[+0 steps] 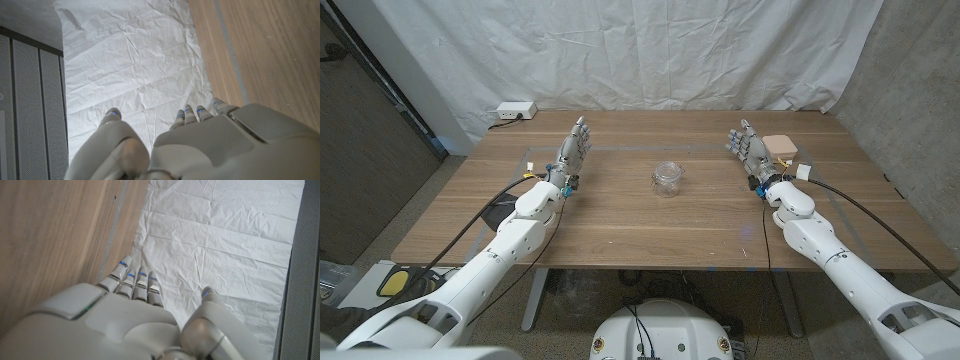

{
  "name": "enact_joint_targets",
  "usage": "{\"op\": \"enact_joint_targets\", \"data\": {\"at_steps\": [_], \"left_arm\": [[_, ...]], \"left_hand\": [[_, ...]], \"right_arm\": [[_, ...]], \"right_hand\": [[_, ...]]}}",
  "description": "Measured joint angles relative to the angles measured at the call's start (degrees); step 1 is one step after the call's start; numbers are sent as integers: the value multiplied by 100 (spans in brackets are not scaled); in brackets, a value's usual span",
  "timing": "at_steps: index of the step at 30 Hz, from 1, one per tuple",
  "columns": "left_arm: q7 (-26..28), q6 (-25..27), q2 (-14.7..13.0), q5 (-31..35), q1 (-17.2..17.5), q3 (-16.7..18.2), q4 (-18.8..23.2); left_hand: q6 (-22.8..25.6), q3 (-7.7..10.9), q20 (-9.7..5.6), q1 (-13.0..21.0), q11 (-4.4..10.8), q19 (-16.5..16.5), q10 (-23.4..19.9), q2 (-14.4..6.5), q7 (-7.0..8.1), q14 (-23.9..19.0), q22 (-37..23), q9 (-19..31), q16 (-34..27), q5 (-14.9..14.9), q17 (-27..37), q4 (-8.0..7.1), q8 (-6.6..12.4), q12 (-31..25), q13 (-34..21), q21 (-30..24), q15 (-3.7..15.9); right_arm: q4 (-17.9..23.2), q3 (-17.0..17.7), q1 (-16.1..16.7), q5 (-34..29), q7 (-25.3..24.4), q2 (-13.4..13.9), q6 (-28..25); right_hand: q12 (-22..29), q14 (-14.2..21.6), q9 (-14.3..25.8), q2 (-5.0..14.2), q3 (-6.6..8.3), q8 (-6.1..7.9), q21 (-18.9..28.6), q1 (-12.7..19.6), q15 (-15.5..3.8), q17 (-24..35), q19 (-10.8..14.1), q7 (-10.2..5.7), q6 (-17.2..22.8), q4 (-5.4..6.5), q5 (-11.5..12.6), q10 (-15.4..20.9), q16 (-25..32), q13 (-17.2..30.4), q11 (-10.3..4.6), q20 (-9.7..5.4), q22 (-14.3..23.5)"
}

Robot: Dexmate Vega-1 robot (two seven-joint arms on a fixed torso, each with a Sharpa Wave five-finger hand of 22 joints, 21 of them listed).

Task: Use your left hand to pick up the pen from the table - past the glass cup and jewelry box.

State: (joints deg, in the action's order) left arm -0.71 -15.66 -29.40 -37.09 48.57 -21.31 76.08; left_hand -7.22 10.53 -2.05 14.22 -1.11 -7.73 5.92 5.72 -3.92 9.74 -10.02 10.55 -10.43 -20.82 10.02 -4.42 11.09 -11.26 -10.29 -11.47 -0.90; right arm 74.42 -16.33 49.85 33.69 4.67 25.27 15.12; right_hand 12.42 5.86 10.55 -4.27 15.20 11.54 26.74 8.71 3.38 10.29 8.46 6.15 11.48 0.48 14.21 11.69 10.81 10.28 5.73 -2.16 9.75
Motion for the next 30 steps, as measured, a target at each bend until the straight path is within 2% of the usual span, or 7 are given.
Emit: {"op": "enact_joint_targets", "data": {"at_steps": [6,13,18,19,30], "left_arm": [[67,42,-2,7,36,-1,114],[116,75,-30,21,67,-1,207],[136,97,-47,23,72,3,261],[143,114,-56,24,74,8,276],[200,210,-163,16,125,78,424]], "left_hand": [[0,0,0,0,0,0,0,0,0,0,0,0,0,0,0,0,0,0,0,0,0],[2,0,0,1,0,0,-1,-2,2,0,0,-1,0,0,-1,0,0,0,0,0,0],[3,0,0,30,1,1,-1,-30,2,0,1,-1,0,0,-1,0,0,0,0,0,0],[3,0,0,30,1,1,-1,-30,2,0,1,-1,0,0,-1,0,0,0,0,0,0],[3,-1,0,73,-21,1,-24,-74,3,-1,1,-1,0,-45,-1,1,0,-40,1,0,0]], "right_arm": [[13,860,115,-777,532,-651,-309],[40,1681,147,-1541,1020,-1328,-565],[48,2044,147,-1976,1277,-1648,-687],[49,2211,145,-2064,1328,-1797,-709],[39,2769,73,-2727,1695,-2343,-850]], "right_hand": [[0,0,0,0,0,0,0,0,0,0,0,0,0,0,0,0,0,0,0,0,0],[0,-1,0,0,0,0,0,0,0,-1,-1,-32,31,0,-1,0,0,0,0,0,-1],[0,-1,-1,0,0,0,0,0,0,-1,-1,-32,31,0,-1,-1,0,-1,0,1,-1],[0,-1,-1,0,0,0,-14,0,0,-1,-1,-32,31,0,-1,0,0,-1,0,1,-1],[0,-2,-1,30,0,0,-28,30,-1,-2,-1,-32,31,0,-1,-1,-1,-1,-1,1,-1]]}}
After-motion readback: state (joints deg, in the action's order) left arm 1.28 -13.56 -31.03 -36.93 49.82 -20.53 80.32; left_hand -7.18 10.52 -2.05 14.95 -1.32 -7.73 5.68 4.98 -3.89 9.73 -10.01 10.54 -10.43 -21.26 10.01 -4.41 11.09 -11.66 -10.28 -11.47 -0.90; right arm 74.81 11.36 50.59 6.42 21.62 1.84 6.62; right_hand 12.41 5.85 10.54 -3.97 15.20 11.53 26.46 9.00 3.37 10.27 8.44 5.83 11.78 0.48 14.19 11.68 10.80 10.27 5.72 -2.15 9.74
